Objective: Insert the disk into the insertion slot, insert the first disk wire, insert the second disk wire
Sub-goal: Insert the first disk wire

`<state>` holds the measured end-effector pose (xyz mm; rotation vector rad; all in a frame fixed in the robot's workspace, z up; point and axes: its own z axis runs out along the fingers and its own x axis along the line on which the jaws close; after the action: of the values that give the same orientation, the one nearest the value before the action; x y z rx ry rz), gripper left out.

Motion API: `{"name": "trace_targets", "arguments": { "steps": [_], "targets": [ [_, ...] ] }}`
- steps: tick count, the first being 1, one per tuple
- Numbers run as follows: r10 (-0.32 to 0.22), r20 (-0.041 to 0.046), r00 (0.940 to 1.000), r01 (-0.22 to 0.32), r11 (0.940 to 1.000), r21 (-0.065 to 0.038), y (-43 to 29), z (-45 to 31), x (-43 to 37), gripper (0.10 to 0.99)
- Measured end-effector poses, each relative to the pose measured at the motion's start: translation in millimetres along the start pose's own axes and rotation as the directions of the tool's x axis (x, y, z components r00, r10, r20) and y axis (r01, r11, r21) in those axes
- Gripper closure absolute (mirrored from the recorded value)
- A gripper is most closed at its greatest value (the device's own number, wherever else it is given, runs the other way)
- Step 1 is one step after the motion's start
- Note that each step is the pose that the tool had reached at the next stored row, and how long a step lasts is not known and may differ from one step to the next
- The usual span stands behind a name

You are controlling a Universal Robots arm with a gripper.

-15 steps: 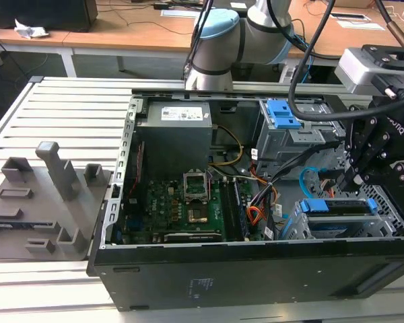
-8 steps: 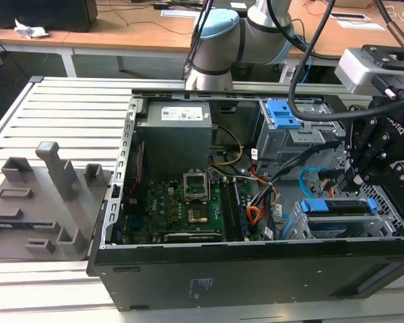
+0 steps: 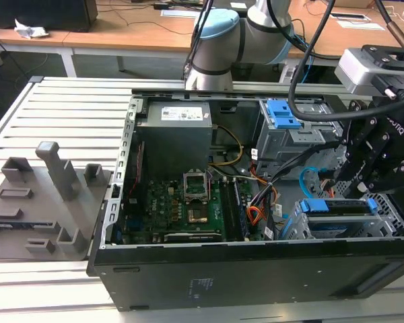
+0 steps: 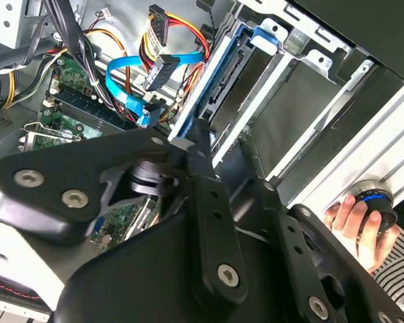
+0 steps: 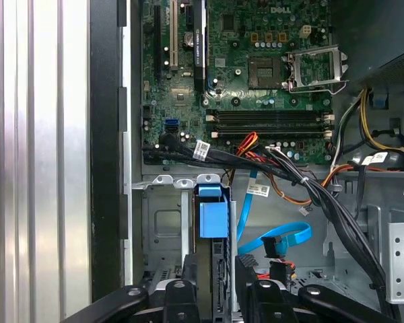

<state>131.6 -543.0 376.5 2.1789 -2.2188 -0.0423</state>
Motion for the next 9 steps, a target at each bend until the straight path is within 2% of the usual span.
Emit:
{"name": "trace_targets", "arguments": {
  "steps": [4,7,9],
  "targets": [
    [0.000,0.0000,1.0000,0.000,1.0000,0.000,-0.1,0.0,0.0,0.725],
    [0.000,0.0000,1.0000,0.000,1.0000,0.000,-5.7,-0.2,-3.7,0.725],
    [0.000,0.0000,1.0000,0.000,1.0000,0.000,-8.0,-0.3,-10.0,0.725]
  ]
}}
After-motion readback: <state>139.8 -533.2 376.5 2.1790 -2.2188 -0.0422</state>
